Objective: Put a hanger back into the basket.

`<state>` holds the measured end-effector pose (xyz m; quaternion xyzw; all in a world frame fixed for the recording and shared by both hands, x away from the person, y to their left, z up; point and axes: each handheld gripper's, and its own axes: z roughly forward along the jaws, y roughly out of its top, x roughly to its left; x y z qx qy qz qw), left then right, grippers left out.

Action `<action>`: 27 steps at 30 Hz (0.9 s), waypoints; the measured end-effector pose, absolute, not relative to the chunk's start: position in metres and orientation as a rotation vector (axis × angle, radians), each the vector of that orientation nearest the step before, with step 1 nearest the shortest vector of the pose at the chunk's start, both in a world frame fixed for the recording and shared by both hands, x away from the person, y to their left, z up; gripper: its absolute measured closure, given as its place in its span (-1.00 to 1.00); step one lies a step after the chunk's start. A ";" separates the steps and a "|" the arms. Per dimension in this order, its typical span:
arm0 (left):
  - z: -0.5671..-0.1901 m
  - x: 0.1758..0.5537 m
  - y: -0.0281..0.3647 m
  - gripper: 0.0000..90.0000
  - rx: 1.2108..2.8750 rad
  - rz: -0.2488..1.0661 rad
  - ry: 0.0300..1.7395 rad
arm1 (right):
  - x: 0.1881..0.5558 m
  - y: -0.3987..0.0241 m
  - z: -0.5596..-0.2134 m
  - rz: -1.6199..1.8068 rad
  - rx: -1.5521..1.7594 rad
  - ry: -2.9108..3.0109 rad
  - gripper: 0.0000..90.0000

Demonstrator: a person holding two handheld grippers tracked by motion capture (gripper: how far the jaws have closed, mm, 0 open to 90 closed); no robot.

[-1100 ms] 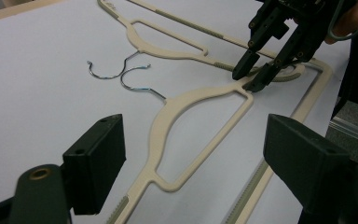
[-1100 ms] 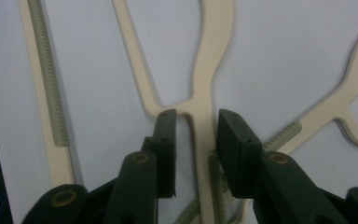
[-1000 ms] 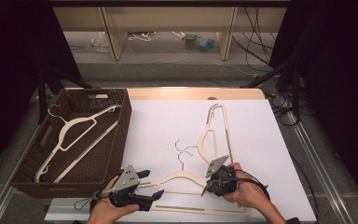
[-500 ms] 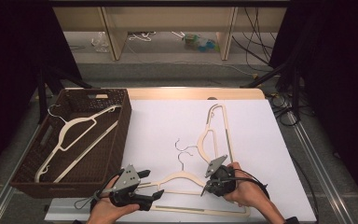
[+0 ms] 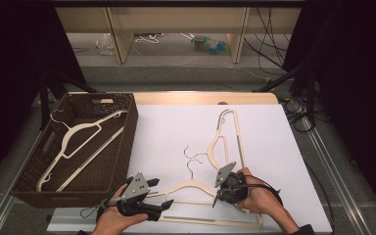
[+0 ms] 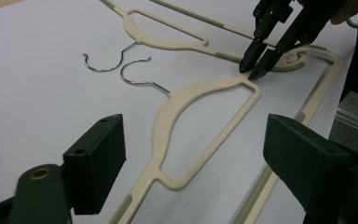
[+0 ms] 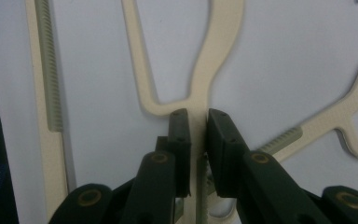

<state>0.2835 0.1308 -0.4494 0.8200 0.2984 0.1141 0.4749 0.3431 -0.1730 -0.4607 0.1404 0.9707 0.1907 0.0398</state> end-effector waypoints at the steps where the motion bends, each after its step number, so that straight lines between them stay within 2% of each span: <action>1: -0.450 0.285 0.130 -0.53 2.015 0.284 0.721 | 0.343 -0.173 -0.460 0.583 0.423 2.971 0.79; 7: -0.460 0.299 0.116 -0.52 2.069 0.304 0.690 | 0.340 -0.172 -0.451 0.567 0.394 2.963 0.79; 13: -0.470 0.318 0.105 -0.49 2.121 0.277 0.734 | 0.337 -0.172 -0.446 0.578 0.382 2.945 0.79; 24: -0.488 0.340 0.085 -0.32 2.240 0.261 0.705 | 0.332 -0.170 -0.434 0.585 0.344 2.919 0.79; 27: -0.487 0.343 0.081 -0.26 2.259 0.293 0.660 | 0.331 -0.170 -0.430 0.580 0.326 2.906 0.80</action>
